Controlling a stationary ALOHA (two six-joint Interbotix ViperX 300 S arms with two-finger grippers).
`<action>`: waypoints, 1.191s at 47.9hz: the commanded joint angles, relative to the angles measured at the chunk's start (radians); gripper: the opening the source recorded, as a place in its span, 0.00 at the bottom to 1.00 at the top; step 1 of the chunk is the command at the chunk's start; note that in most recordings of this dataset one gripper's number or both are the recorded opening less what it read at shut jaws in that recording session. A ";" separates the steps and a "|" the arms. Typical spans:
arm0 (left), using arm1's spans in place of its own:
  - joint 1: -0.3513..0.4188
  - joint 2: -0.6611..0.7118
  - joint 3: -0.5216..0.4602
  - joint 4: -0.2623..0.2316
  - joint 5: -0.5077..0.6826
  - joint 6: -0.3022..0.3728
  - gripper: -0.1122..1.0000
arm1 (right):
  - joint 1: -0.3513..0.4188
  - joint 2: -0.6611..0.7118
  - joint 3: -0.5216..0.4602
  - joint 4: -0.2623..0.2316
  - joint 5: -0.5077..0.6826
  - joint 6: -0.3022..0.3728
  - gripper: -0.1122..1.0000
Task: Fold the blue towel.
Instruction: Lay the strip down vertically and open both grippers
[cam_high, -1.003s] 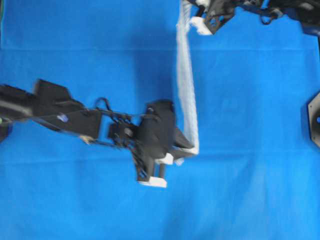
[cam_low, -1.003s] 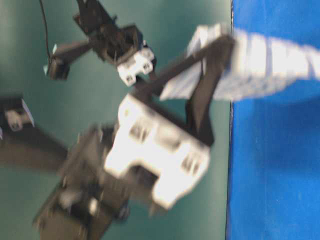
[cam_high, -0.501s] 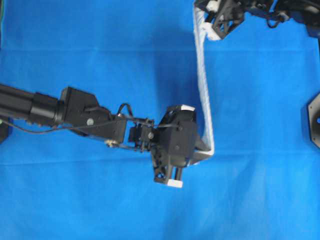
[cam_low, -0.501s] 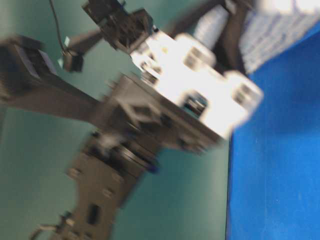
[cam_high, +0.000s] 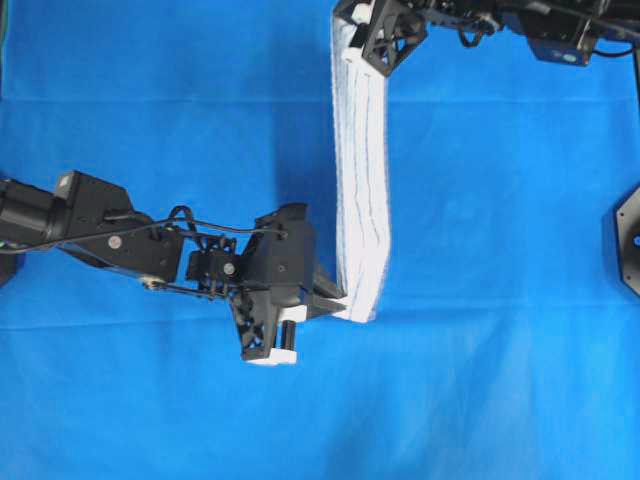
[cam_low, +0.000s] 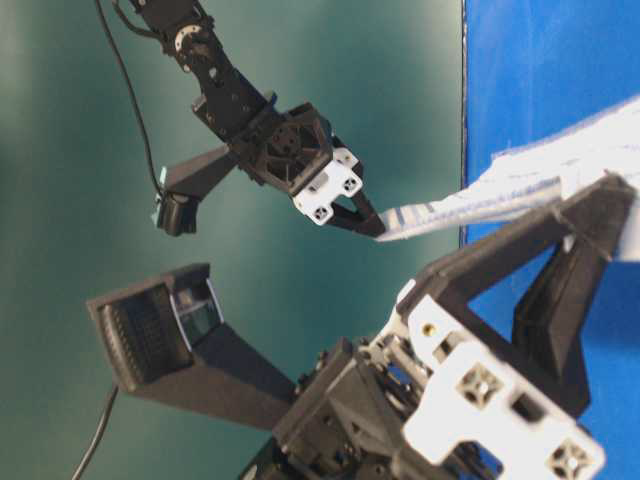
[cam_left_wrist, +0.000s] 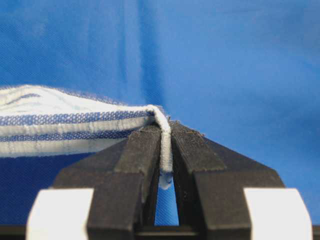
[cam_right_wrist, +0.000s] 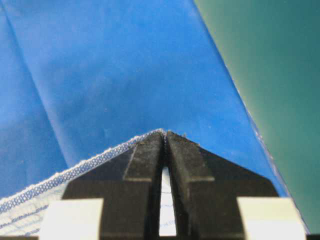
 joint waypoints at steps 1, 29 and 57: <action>-0.023 -0.032 -0.006 0.000 -0.014 -0.003 0.13 | -0.005 -0.011 -0.032 -0.003 0.000 0.002 0.14; -0.018 -0.046 -0.008 0.000 0.029 0.014 0.60 | -0.005 -0.018 -0.041 -0.005 0.005 -0.018 0.25; 0.041 -0.403 0.124 0.006 0.232 0.084 0.62 | 0.035 -0.308 0.204 0.002 -0.084 -0.012 0.50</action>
